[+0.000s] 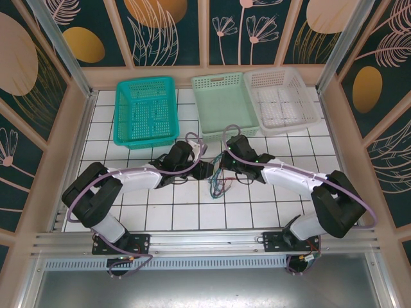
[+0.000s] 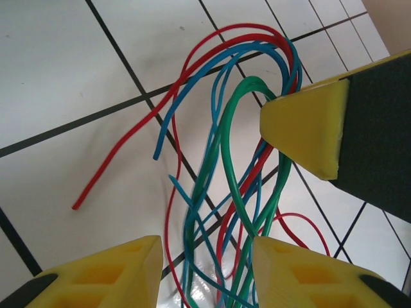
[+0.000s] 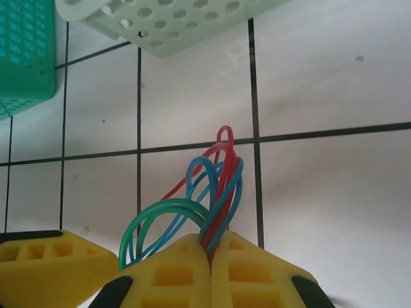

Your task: Untangle the cables

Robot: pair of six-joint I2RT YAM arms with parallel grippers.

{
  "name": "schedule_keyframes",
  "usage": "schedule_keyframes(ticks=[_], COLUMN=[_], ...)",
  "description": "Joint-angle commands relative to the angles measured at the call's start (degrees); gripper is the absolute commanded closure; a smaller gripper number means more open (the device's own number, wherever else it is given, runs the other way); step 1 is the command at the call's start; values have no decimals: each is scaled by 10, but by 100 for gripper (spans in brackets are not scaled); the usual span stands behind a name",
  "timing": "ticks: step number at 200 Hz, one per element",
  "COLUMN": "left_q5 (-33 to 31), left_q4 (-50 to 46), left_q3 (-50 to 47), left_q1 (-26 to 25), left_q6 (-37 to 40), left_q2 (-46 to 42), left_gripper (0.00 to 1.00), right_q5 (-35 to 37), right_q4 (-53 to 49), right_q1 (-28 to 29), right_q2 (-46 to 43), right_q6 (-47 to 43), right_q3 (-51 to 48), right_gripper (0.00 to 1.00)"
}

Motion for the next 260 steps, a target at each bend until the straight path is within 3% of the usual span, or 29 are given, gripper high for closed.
schedule_keyframes(ticks=[1, 57, 89, 167, 206, 230, 260], left_q5=[15, -16, 22, 4, 5, -38, -110], left_q4=[41, 39, 19, -20, -3, -20, -59], left_q3=[13, 8, 36, 75, 75, 76, 80], left_q1=[-2, -2, -3, -2, -2, -2, -3], left_q6=[-17, -25, 0, 44, 39, 46, 59], left_q2=[-24, -68, -37, 30, 40, 32, 10], left_gripper=[57, 55, 54, 54, 81, 100, 100], right_q5=[44, 83, 47, -50, -109, -125, -94], right_q4=[-31, -51, -19, 66, 67, 35, -76], right_q1=[11, 18, 17, 14, 4, -9, -32], right_q2=[-5, -18, -29, -88, -94, -97, -95], right_q6=[-18, -33, -58, -80, -90, -105, -143], right_q3=[27, 32, 30, -26, -38, -34, -13], right_gripper=[100, 100, 100, 100, 100, 100, 100])
